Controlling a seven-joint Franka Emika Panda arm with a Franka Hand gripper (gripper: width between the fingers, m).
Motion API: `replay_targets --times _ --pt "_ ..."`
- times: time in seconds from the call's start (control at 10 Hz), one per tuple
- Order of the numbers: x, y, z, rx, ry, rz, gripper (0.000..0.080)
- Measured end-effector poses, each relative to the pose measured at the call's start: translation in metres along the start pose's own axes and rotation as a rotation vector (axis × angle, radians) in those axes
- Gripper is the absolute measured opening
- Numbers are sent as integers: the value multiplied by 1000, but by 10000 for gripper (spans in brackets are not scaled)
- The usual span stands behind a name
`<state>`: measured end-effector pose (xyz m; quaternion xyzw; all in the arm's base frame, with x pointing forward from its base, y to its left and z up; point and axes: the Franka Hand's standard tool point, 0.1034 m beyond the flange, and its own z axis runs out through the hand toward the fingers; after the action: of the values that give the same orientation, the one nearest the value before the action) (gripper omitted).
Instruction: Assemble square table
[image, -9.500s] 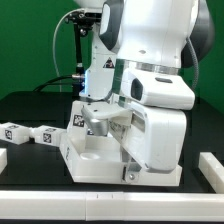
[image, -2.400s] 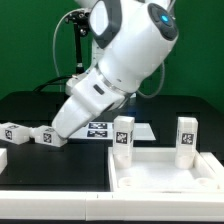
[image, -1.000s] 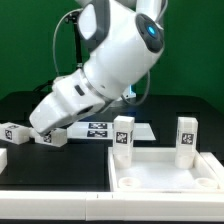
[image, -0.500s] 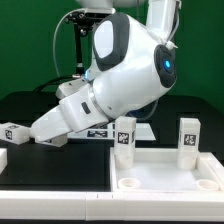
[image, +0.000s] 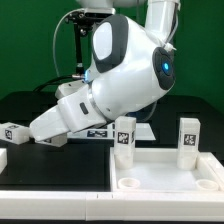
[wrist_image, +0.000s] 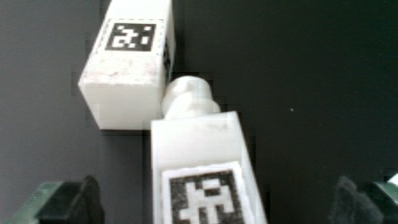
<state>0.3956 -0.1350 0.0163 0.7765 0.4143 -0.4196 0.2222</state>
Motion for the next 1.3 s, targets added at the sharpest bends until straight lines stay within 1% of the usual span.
replay_targets --times 0.2,0.4,0.5,0.6,0.7,0.8,0.9,1.0,1.1,1.2,1.3 --pt "0 -1 9 13 -12 2 649" --pt "-1 -1 9 15 -12 2 649" --pt "-1 -1 10 15 -13 2 559" --pt "-1 -1 10 15 -13 2 376" --pt "-1 -1 10 15 -13 2 376" --pt "-1 -1 10 15 -13 2 281" --pt "-3 -1 8 17 -16 -7 281" --pt "-7 3 0 16 -2 -57 281" --pt "-15 7 -13 24 21 -76 281" --pt "-30 9 -29 44 -2 -72 281" --pt "-42 14 -47 52 29 -70 281"
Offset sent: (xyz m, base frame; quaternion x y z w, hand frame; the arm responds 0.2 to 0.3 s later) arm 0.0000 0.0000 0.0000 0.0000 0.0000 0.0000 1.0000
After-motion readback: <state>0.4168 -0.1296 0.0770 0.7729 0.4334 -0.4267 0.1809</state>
